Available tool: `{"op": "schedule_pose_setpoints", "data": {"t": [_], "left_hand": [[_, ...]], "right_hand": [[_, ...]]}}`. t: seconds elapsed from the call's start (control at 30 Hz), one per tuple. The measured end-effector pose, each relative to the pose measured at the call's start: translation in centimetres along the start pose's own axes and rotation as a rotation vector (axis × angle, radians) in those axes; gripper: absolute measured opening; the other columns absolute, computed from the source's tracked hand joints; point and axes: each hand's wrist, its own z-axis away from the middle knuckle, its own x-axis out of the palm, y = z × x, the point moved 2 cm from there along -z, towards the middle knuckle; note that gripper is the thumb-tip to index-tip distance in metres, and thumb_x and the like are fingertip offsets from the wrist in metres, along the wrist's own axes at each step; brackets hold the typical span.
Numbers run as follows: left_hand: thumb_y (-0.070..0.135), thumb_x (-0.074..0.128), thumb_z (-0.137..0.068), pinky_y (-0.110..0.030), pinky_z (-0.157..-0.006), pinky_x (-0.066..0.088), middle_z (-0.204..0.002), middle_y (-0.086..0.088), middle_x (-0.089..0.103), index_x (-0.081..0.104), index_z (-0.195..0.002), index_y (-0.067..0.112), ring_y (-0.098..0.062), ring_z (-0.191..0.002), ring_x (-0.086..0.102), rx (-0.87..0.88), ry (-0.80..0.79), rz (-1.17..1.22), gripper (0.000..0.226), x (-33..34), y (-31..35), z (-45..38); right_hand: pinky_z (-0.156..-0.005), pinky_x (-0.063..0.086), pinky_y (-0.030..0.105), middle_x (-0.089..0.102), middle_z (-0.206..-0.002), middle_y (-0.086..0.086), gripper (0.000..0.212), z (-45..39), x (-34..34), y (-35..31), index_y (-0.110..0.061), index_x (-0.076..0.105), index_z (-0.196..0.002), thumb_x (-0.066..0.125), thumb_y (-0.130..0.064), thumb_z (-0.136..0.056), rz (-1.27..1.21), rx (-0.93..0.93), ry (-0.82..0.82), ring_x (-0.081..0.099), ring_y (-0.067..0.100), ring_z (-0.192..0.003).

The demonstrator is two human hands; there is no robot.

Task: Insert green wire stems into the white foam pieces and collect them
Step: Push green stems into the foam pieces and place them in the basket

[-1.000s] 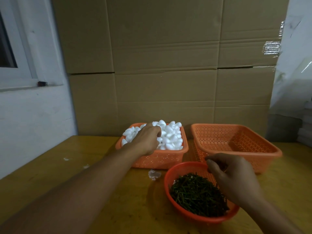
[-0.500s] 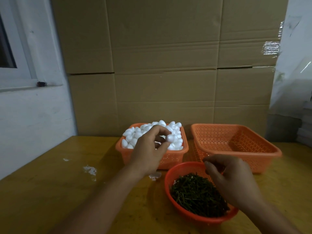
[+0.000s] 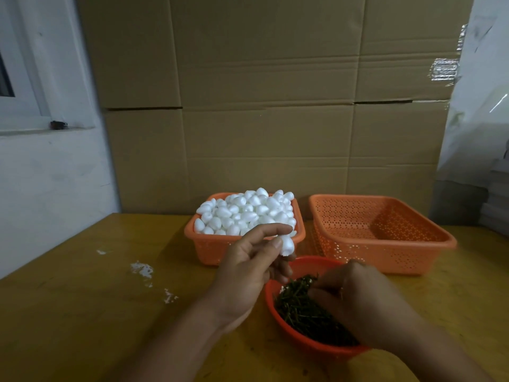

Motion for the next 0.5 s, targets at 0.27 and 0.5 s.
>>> {"op": "schedule_pose_setpoints", "data": {"t": [0.27, 0.5], "left_hand": [[0.018, 0.066, -0.087, -0.024, -0.067, 0.050, -0.087, -0.007, 0.064, 0.072, -0.116, 0.024, -0.015, -0.074, 0.059, -0.055, -0.045, 0.040, 0.030, 0.03, -0.47, 0.35], [0.028, 0.068, -0.088, -0.025, -0.066, 0.048, -0.092, -0.007, 0.065, 0.075, -0.102, 0.017, -0.015, -0.079, 0.060, -0.053, -0.038, 0.038, 0.019, 0.27, -0.58, 0.36]], "right_hand": [[-0.081, 0.058, 0.037, 0.069, -0.097, -0.008, 0.027, -0.14, 0.78, -0.64, -0.028, 0.069, -0.104, 0.061, -0.048, -0.089, 0.153, 0.036, -0.183, 0.065, 0.011, -0.091], [-0.079, 0.059, 0.033, 0.071, -0.094, -0.010, 0.013, -0.35, 0.95, -0.33, -0.031, 0.073, -0.098, 0.066, -0.036, -0.090, 0.124, 0.077, -0.148, 0.067, 0.008, -0.087]]}}
